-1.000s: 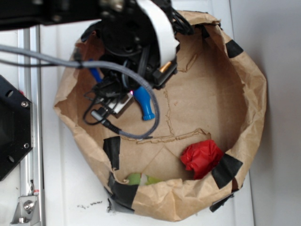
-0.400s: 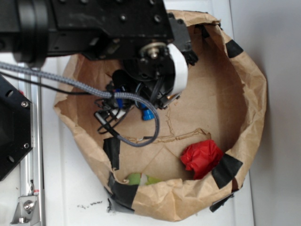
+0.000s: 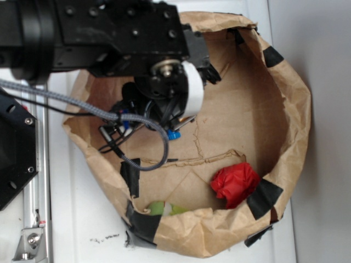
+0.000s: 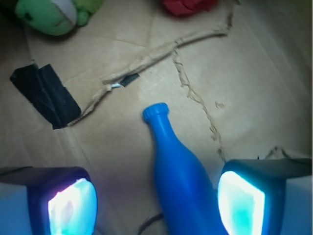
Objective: Grab the blue bottle.
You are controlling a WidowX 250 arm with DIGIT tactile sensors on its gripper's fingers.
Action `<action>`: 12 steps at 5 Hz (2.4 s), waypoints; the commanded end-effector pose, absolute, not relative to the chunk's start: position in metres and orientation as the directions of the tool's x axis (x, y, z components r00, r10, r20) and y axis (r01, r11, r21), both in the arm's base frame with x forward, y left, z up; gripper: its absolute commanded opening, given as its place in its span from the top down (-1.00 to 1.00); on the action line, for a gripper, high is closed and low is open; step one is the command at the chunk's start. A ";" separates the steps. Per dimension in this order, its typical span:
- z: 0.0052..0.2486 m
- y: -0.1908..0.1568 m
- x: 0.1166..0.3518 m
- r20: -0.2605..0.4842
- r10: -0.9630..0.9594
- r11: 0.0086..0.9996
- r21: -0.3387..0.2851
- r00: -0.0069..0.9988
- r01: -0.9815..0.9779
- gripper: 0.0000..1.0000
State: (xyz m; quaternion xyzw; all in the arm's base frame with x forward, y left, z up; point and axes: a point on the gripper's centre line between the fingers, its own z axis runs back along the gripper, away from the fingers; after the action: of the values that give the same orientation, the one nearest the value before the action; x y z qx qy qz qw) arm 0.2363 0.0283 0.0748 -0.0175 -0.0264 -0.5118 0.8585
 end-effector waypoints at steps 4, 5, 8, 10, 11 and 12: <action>0.029 0.062 0.231 0.159 -0.840 0.526 -0.001 0.520 0.850 -1.00; 0.023 0.056 0.223 0.137 -0.860 0.496 -0.001 0.492 0.868 -1.00; 0.025 0.058 0.228 0.137 -0.858 0.501 0.007 0.495 0.866 1.00; 0.023 0.057 0.230 0.135 -0.857 0.504 0.010 0.498 0.864 1.00; 0.023 0.057 0.230 0.134 -0.855 0.507 0.013 0.501 0.862 1.00; 0.030 0.054 0.230 0.140 -0.846 0.524 0.037 0.514 0.851 1.00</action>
State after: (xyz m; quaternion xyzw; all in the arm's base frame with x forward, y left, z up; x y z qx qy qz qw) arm 0.2267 0.0572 0.0200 -0.0350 -0.0567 -0.4743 0.8779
